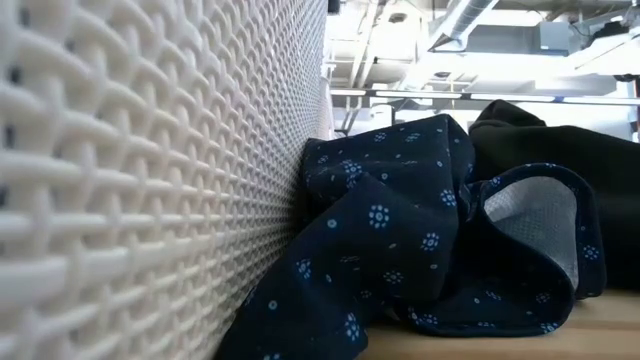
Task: Sort clothes
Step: Put the blue pants into the bottom white laundry organizer
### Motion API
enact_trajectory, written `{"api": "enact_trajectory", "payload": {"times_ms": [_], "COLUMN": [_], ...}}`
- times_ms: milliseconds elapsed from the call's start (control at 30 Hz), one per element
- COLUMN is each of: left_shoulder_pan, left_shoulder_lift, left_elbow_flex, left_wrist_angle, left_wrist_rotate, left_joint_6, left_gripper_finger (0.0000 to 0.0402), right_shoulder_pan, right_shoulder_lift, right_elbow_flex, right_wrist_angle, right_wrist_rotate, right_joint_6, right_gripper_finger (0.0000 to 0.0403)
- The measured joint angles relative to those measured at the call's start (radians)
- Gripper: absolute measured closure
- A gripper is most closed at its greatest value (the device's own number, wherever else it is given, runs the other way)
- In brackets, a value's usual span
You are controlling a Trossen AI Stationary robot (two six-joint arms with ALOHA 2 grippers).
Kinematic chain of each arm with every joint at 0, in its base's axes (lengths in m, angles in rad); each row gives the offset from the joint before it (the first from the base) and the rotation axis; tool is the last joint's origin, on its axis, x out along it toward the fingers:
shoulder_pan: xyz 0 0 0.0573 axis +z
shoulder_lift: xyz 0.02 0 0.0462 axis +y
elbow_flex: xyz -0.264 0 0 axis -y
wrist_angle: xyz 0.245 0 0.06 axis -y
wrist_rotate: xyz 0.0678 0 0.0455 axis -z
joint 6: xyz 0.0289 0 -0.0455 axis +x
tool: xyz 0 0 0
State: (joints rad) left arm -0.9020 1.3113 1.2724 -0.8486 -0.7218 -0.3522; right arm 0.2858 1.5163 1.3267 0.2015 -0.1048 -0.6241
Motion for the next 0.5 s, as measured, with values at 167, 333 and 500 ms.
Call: {"api": "enact_trajectory", "payload": {"times_ms": [167,333,500], "left_shoulder_pan": [-0.001,-0.027,-0.053], "left_shoulder_lift": [-0.005,-0.042,-0.105], "left_elbow_flex": [0.0,0.021,0.047], "left_wrist_angle": [-0.014,0.008,-0.003], "left_wrist_rotate": [-0.014,-0.016,-0.017], "left_joint_6": [-0.006,0.021,0.061], "left_gripper_finger": [0.0099,0.0069,0.0067], "right_shoulder_pan": [0.022,0.03,0.03], "right_shoulder_lift": [0.069,0.101,0.113], "right_elbow_flex": [0.078,0.109,0.115], "right_wrist_angle": [-0.059,-0.1,-0.077], "right_wrist_rotate": [-0.088,-0.141,-0.193], "right_joint_6": [-0.052,-0.065,-0.065], "right_gripper_finger": [0.0403,0.0403,0.0403]}}
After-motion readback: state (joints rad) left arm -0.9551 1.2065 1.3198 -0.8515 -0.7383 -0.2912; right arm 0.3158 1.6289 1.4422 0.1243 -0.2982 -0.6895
